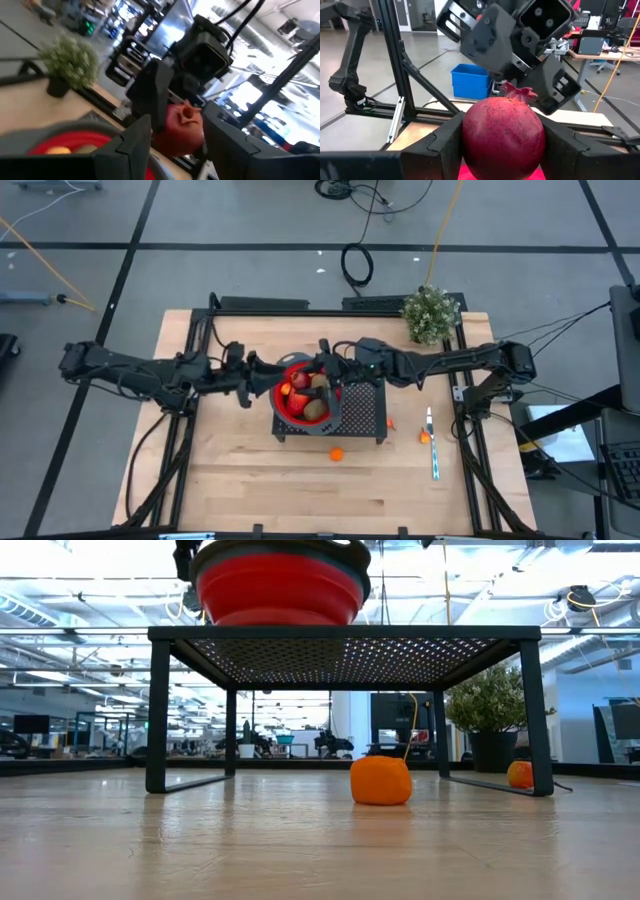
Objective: Pick & Place Fruit
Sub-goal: Put the pomegranate into the red colander on the shelf
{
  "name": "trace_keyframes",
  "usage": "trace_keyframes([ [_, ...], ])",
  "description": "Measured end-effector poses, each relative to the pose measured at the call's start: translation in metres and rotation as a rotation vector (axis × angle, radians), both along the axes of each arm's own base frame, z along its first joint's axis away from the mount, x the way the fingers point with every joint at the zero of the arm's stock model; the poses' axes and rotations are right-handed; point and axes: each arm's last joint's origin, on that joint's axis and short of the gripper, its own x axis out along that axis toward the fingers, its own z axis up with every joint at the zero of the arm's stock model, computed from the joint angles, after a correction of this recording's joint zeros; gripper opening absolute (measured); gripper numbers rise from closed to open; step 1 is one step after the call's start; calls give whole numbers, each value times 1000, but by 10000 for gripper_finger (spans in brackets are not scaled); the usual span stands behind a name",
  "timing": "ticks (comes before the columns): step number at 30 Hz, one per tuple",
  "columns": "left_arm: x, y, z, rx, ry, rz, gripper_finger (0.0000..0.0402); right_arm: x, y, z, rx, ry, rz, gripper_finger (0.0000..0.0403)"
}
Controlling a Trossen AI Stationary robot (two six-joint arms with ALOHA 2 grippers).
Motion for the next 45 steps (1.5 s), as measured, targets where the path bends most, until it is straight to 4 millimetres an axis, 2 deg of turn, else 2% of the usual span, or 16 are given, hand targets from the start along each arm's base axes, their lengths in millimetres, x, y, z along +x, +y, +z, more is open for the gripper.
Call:
trace_keyframes([
  [6, 9, -2, -7, -31, 29, -24, 179, 0, 0, 2, 0, -26, 0, 199],
  [10, 12, -2, -8, 26, 22, -19, 179, 0, 0, 3, 0, -33, 2, 199],
  [14, 12, -2, -8, 86, 25, -14, 179, 0, 0, 3, 0, -34, 2, 199],
  [30, 12, -3, -5, 40, -9, -34, 184, 0, 0, 4, -13, -44, 1, 199],
  [45, 12, -3, -4, 86, -19, -34, 325, 1, -1, 8, -14, -87, -25, 199],
])
